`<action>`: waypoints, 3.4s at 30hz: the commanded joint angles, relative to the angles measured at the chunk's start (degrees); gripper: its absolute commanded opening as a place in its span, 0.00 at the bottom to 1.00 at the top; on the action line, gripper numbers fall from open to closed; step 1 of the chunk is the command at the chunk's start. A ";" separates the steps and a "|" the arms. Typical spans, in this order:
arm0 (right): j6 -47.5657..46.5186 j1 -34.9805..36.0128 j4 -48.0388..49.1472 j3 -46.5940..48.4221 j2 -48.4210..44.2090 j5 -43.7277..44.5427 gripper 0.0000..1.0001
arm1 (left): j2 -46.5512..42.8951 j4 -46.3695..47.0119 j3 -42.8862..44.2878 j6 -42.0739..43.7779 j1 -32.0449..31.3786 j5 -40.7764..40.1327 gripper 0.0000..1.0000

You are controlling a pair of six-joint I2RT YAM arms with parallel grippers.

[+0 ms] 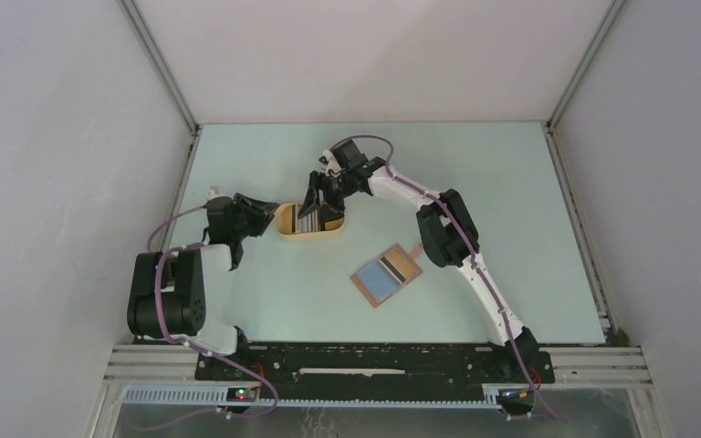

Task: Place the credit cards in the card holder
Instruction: Pick up the credit card from the storage box.

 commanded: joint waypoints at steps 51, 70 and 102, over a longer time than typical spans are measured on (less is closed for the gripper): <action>-2.57 -3.92 2.30 -7.46 -8.74 -3.89 0.56 | 0.67 2.65 2.54 0.04 1.12 1.89 0.44; -3.74 -4.53 1.61 -8.79 -8.79 -2.21 0.39 | 0.84 2.84 2.49 0.00 1.18 2.07 0.44; -5.35 -5.09 0.20 -9.62 -9.59 0.34 0.14 | 0.93 2.88 2.49 -0.04 1.18 2.11 0.44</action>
